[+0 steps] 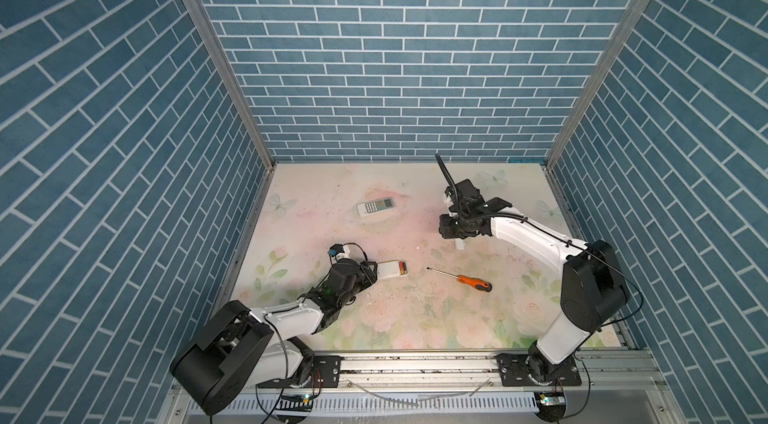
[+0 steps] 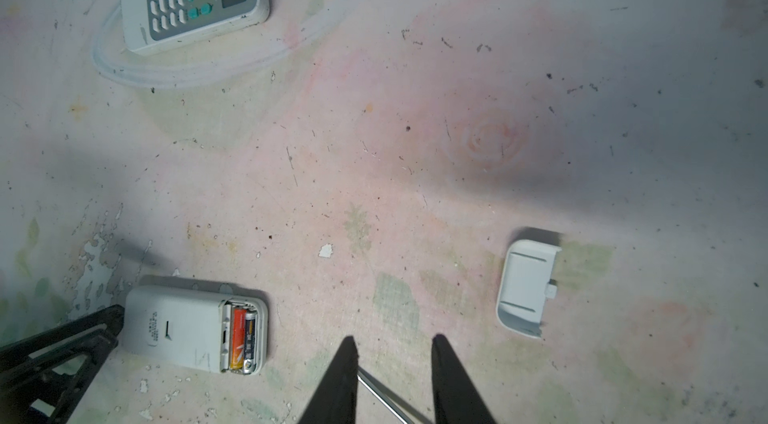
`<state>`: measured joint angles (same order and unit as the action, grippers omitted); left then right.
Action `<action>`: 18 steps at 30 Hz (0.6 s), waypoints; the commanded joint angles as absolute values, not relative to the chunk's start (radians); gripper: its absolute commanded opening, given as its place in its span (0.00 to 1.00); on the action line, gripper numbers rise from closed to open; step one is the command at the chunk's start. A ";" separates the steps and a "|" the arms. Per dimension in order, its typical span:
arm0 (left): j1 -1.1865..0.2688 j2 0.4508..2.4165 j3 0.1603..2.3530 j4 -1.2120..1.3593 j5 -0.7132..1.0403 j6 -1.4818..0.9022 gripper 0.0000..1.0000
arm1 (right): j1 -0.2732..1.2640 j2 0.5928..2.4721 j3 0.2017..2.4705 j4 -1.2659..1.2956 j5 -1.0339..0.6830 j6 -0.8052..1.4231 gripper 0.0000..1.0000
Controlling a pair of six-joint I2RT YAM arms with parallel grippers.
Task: Unload the batteries from the remote control
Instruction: 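Set the opened remote on the table with the left gripper, batteries exposed, then move the right gripper over the orange-handled screwdriver and lower toward its handle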
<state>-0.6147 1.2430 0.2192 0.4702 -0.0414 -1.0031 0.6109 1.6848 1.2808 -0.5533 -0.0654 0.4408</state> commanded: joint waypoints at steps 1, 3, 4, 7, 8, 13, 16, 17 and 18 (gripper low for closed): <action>-0.618 1.264 0.245 0.373 -0.044 -0.974 0.59 | 0.618 1.669 1.330 -0.564 -0.072 0.457 0.32; -0.618 1.282 0.255 0.362 -0.032 -0.973 0.59 | 0.620 1.667 1.336 -0.579 -0.071 0.453 0.32; -0.618 1.291 0.262 0.352 -0.027 -0.971 0.59 | 0.621 1.664 1.340 -0.592 -0.069 0.451 0.32; -0.618 1.299 0.286 0.311 -0.015 -0.961 0.59 | 0.622 1.644 1.351 -0.667 -0.062 0.443 0.32; -0.618 1.294 0.294 0.294 -0.014 -0.955 0.59 | 0.623 1.633 1.351 -0.707 -0.057 0.439 0.32; -0.618 1.262 0.343 0.197 -0.009 -0.916 0.59 | 0.623 1.522 1.272 -0.867 -0.041 0.454 0.33; -0.617 1.262 0.383 0.145 0.012 -0.898 0.59 | 0.623 1.439 1.186 -0.928 -0.061 0.490 0.35; -0.617 1.267 0.400 0.124 0.022 -0.890 0.59 | 0.623 1.413 1.157 -0.945 -0.067 0.499 0.38; -0.617 1.274 0.420 0.100 0.031 -0.883 0.59 | 0.623 1.391 1.133 -0.961 -0.070 0.504 0.42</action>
